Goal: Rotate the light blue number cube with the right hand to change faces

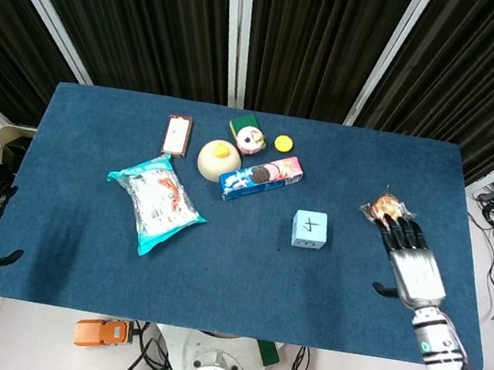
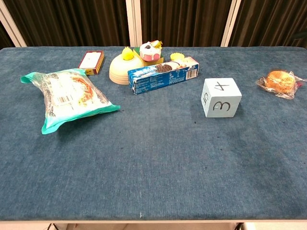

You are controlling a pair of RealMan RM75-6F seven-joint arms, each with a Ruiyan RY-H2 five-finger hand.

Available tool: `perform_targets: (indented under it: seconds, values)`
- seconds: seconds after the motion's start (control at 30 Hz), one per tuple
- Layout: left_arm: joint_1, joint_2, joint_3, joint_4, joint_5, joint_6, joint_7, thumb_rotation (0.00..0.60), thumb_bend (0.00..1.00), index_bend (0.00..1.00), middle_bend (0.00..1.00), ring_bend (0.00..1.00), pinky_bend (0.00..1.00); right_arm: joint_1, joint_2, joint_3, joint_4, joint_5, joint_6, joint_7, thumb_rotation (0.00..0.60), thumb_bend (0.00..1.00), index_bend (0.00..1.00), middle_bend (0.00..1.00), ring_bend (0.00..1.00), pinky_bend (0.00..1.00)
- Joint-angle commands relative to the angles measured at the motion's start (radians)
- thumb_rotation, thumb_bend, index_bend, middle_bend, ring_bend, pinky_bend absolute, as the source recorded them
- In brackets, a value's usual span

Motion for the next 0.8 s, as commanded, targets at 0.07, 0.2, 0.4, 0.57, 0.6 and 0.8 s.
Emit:
perform_targets:
  seconds: [0.07, 0.2, 0.4, 0.57, 0.6, 0.8]
  values:
    - [0.003, -0.005, 0.002, 0.008, -0.003, -0.001, -0.007, 0.6, 0.0, 0.04, 0.02, 0.0, 0.0, 0.196, -0.104, 0.068, -0.102, 0.326, -0.118, -0.327, 0.6, 0.09, 0.0, 0.08, 0.0, 0.12]
    - [0.005, -0.008, 0.004, 0.022, -0.008, -0.008, -0.016, 0.6, 0.0, 0.04, 0.02, 0.0, 0.0, 0.322, -0.2, 0.079, -0.069, 0.534, -0.115, -0.489, 0.6, 0.09, 0.0, 0.08, 0.0, 0.12]
    - [0.01, -0.013, 0.005, 0.04, -0.012, -0.008, -0.034, 0.6, 0.0, 0.04, 0.02, 0.0, 0.0, 0.48, -0.338, 0.081, 0.005, 0.767, -0.033, -0.673, 0.6, 0.09, 0.01, 0.08, 0.0, 0.13]
    - [0.013, -0.015, 0.009, 0.05, -0.02, -0.017, -0.04, 0.6, 0.0, 0.04, 0.02, 0.0, 0.0, 0.571, -0.402, 0.094, 0.048, 0.912, 0.03, -0.751, 0.6, 0.09, 0.05, 0.1, 0.02, 0.15]
    - [0.014, -0.015, 0.008, 0.051, -0.022, -0.018, -0.041, 0.6, 0.0, 0.04, 0.02, 0.0, 0.0, 0.585, -0.411, 0.095, 0.056, 0.934, 0.044, -0.764, 0.6, 0.1, 0.06, 0.1, 0.02, 0.15]
    - [0.013, -0.017, 0.008, 0.055, -0.025, -0.025, -0.048, 0.6, 0.0, 0.04, 0.02, 0.0, 0.0, 0.647, -0.465, 0.104, 0.128, 1.034, 0.094, -0.803, 0.6, 0.13, 0.14, 0.14, 0.05, 0.16]
